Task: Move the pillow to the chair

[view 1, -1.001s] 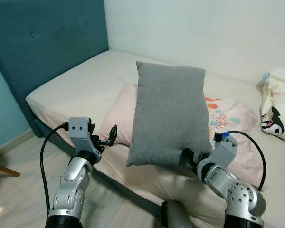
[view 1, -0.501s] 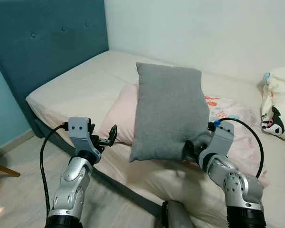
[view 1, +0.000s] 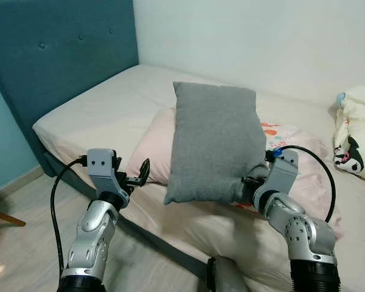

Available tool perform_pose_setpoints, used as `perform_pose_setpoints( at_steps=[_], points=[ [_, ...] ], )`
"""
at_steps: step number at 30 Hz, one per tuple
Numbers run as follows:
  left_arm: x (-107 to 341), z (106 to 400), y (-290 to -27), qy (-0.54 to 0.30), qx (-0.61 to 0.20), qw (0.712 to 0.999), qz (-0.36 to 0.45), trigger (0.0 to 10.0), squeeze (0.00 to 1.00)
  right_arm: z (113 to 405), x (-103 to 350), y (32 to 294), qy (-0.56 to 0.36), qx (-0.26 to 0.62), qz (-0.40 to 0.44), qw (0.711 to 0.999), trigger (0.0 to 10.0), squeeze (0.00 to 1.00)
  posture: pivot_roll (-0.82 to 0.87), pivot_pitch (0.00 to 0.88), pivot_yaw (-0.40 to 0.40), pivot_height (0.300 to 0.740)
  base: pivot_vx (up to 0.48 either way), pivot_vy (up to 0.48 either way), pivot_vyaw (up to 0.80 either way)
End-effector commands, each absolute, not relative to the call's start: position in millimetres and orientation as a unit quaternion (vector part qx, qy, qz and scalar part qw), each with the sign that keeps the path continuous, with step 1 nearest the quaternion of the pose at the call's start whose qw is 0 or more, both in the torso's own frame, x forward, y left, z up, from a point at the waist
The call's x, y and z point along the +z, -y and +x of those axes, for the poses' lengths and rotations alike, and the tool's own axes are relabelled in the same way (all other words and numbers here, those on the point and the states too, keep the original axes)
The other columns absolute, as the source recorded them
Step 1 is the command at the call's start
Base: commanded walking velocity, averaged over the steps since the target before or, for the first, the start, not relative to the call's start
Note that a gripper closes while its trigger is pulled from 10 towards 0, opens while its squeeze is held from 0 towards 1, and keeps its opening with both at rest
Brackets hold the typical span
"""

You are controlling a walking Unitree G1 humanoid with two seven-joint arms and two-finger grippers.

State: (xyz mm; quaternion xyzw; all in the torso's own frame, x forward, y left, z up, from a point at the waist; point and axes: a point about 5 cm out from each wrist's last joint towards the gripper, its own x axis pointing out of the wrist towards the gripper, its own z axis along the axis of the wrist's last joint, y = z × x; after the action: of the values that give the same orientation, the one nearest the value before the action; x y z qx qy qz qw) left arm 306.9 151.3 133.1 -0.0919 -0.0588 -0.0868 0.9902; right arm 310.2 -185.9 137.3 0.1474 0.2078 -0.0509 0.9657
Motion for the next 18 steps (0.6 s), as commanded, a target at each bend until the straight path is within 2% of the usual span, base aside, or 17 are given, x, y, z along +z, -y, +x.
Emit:
perform_pose_setpoints(
  at_steps=[1, 9, 12, 18],
  points=[
    [133.5, 308.5, -150.2, 0.055, -0.089, 0.990, -0.097, 10.0, 0.00, 315.1, 143.5, 183.9, -0.194, -0.040, 0.148, 0.969, 0.0, 0.00, -0.10, 0.019, -0.030, 0.300, 0.000, 0.000, 0.00],
    [134.0, 308.8, -150.9, 0.055, -0.087, 0.990, -0.099, 10.0, 0.00, 318.5, 169.2, 180.2, -0.122, 0.013, 0.155, 0.980, 0.0, 0.00, -0.09, 0.019, -0.027, 0.300, 0.000, 0.000, 0.00],
    [134.2, 310.4, -155.9, 0.047, -0.075, 0.990, -0.110, 10.0, 0.00, 318.6, 197.0, 179.8, -0.048, 0.051, 0.167, 0.983, 0.0, 0.00, -0.10, 0.016, -0.025, 0.300, 0.000, 0.000, 0.00],
    [139.6, 314.2, -159.0, 0.049, -0.069, 0.990, -0.113, 10.0, 0.00, 318.2, 208.8, 188.0, -0.016, 0.050, 0.178, 0.983, 0.0, 0.00, -0.10, 0.010, -0.023, 0.320, 0.000, 0.000, 0.00]
  ],
)
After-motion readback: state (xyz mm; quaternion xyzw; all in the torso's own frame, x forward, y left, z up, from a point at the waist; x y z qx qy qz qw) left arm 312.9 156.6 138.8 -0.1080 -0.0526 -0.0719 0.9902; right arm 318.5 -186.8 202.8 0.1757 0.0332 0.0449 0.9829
